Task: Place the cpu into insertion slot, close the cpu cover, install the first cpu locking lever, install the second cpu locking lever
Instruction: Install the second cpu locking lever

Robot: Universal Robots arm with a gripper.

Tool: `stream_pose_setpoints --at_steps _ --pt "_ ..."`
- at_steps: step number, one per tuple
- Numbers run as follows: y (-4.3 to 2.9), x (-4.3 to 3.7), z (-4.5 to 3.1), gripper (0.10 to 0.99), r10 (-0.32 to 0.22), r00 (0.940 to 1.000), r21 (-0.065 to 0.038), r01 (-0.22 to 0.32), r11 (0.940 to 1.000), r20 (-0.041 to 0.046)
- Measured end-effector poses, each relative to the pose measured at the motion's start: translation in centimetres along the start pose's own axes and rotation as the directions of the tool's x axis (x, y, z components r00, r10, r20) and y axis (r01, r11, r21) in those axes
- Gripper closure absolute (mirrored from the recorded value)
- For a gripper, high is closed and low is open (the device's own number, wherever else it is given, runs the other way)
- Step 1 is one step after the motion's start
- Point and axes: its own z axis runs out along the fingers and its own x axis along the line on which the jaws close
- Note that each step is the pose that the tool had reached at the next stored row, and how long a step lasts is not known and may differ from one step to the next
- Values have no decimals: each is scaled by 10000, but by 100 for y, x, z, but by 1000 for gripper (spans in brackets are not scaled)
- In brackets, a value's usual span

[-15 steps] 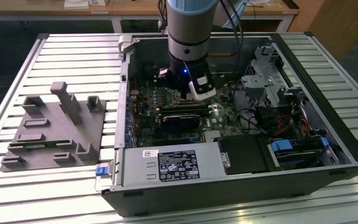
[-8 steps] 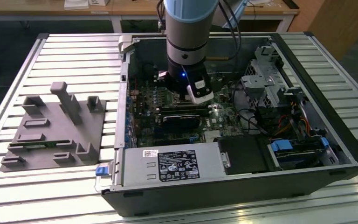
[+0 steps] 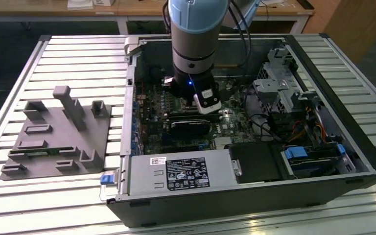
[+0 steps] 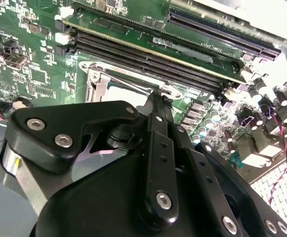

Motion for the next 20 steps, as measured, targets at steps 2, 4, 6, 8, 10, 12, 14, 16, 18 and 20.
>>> stream_pose_setpoints --at_steps 2,4,6,8,10,12,14,16,18,20 --pt "-35 -7 3 980 6 10000 -115 -6 9999 -27" --pt "-61 -9 8 980 12 10000 -226 -13 9997 -53" --pt "-81 -3 16 980 16 10000 -337 -19 9994 -77" --pt "-97 15 26 980 22 9999 -442 -26 9990 -102" --pt "-112 37 39 980 24 9999 -519 -30 9986 -120" --pt "-130 46 53 980 24 9999 -563 -32 9984 -129" --pt "-156 44 61 980 26 9999 -580 -33 9983 -133" --pt "-177 45 73 980 27 9999 -604 -36 9982 -139" --pt "-189 59 88 980 30 9999 -662 -40 9978 -153" --pt "-199 79 104 980 32 9998 -741 -45 9972 -170"
